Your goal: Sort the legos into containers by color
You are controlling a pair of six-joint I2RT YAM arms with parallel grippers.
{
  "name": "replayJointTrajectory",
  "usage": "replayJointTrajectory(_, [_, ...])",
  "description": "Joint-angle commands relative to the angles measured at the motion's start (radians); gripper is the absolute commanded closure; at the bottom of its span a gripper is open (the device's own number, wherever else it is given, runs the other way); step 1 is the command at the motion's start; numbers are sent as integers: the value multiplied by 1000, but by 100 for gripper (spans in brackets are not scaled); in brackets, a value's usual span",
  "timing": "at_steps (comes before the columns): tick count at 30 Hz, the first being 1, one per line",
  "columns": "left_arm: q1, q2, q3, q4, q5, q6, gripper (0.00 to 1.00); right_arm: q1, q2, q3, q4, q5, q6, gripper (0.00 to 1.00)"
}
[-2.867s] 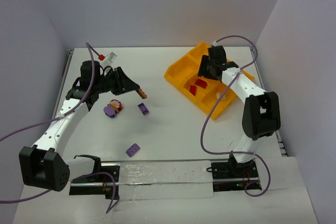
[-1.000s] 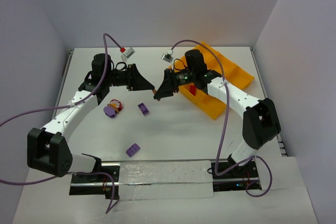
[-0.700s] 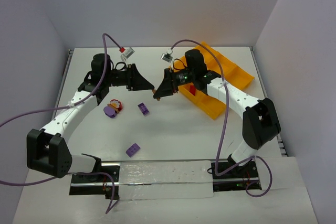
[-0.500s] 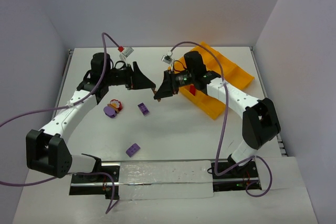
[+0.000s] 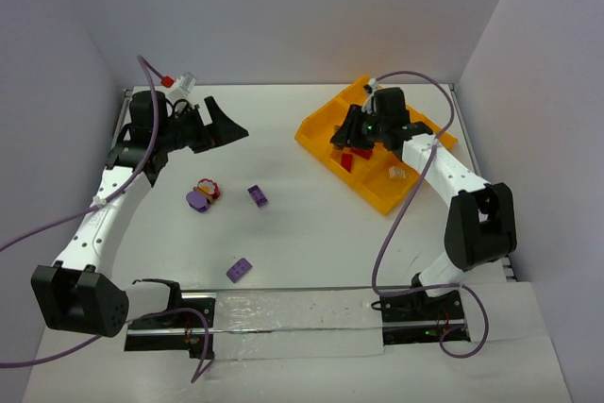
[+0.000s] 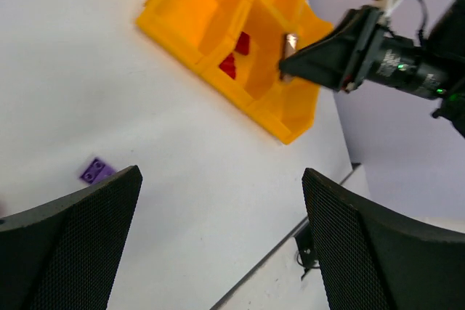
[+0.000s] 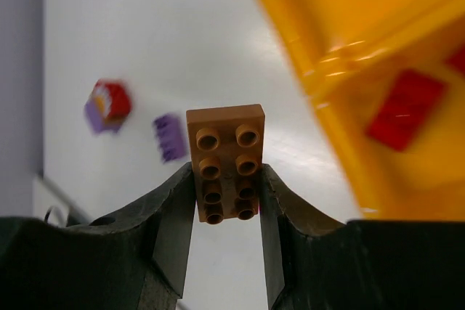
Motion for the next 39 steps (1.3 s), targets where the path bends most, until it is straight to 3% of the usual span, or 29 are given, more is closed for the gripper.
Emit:
replayJointTrajectory(1, [-1, -64, -1, -78, -144, 14, 1, -35, -4, 63, -48, 261, 30, 100])
replayJointTrajectory(9, [-1, -132, -59, -98, -246, -6, 1, -72, 103, 196, -96, 380, 28, 100])
replayJointTrajectory(19, [-1, -186, -82, -165, -419, -8, 1, -181, 82, 188, -127, 439, 17, 98])
replayJointTrajectory(30, [-2, -202, -168, -94, -442, -70, 1, -349, -72, 69, -195, 498, -26, 95])
replayJointTrajectory(35, [-4, -192, -194, -39, -492, -77, 1, -479, -86, -14, -130, 422, 13, 93])
replayJointTrajectory(39, [-4, -162, -189, -8, -505, -89, 1, -492, -51, -23, -82, 441, 35, 90])
